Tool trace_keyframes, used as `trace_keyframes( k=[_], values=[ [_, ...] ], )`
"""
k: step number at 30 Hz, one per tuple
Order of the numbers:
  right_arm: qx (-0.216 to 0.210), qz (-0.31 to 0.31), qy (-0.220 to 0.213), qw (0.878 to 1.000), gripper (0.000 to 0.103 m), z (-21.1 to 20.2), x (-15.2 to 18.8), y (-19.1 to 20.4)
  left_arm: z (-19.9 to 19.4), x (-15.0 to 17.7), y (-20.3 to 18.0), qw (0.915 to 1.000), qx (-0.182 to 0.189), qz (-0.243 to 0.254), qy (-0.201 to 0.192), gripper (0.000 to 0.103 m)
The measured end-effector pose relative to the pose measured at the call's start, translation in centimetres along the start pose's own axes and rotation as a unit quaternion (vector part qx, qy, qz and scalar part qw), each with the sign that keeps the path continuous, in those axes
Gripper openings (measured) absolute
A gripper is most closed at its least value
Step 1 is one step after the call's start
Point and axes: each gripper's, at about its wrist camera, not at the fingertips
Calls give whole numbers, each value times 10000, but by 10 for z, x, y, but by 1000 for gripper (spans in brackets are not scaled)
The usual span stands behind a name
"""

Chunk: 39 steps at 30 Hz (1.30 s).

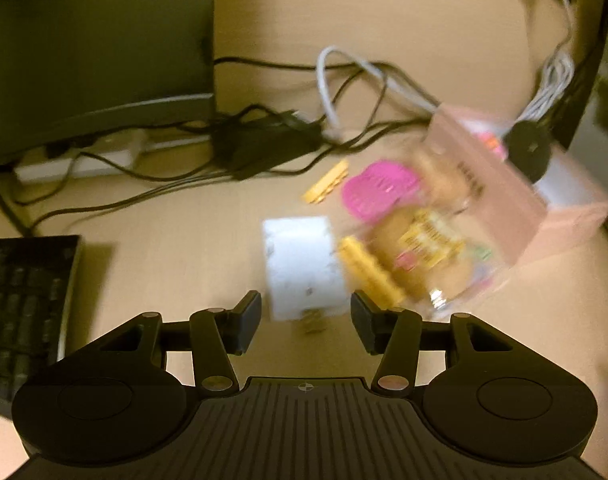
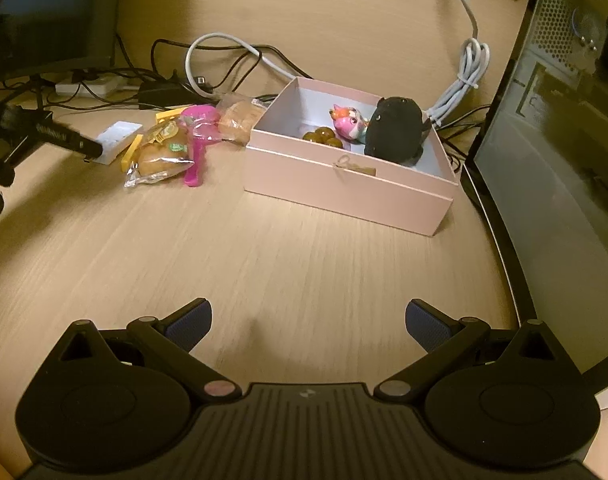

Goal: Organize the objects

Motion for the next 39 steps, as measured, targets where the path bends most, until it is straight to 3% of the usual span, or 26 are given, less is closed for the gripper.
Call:
trace_keyframes(
  k=[9, 13, 17, 23, 26, 29, 34, 39],
  values=[
    [-105, -95, 30, 9999, 103, 0, 1, 7, 42, -19, -19, 9982, -488, 209, 293, 56],
    [-215, -67, 32, 9997, 103, 0, -4, 8, 51, -23, -14, 9985, -461, 99, 277, 56],
    [-343, -265, -141, 9990, 103, 3, -19, 17, 44, -24, -2, 9981, -186, -388, 431, 53],
    [-746, -678, -480, 9937, 103, 20, -64, 47, -9, 13, 11, 9953, -226, -756, 552, 53],
    [-1064, -874, -752, 9876, 103, 32, -97, 68, -40, 37, 17, 9919, 7, -1143, 562, 53],
    [-1193, -1162, -909, 9818, 103, 57, -128, 101, -69, 62, 22, 9861, -24, -1538, 627, 53],
    [-1560, -1389, -515, 9766, 103, 118, -179, 151, -111, 91, 35, 9788, 10, -1955, 610, 53],
    [-1723, -1564, 10, 9725, 96, 169, -216, 164, -159, 106, 63, 9709, -280, -2362, 279, 53]
  ],
)
Point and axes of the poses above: each gripper's, at about its wrist camera, not at the fingertips, and z roughly the way its jaws point, y to its left, x to its underside, and after that the axes turned 4 degrees about z, right-handed
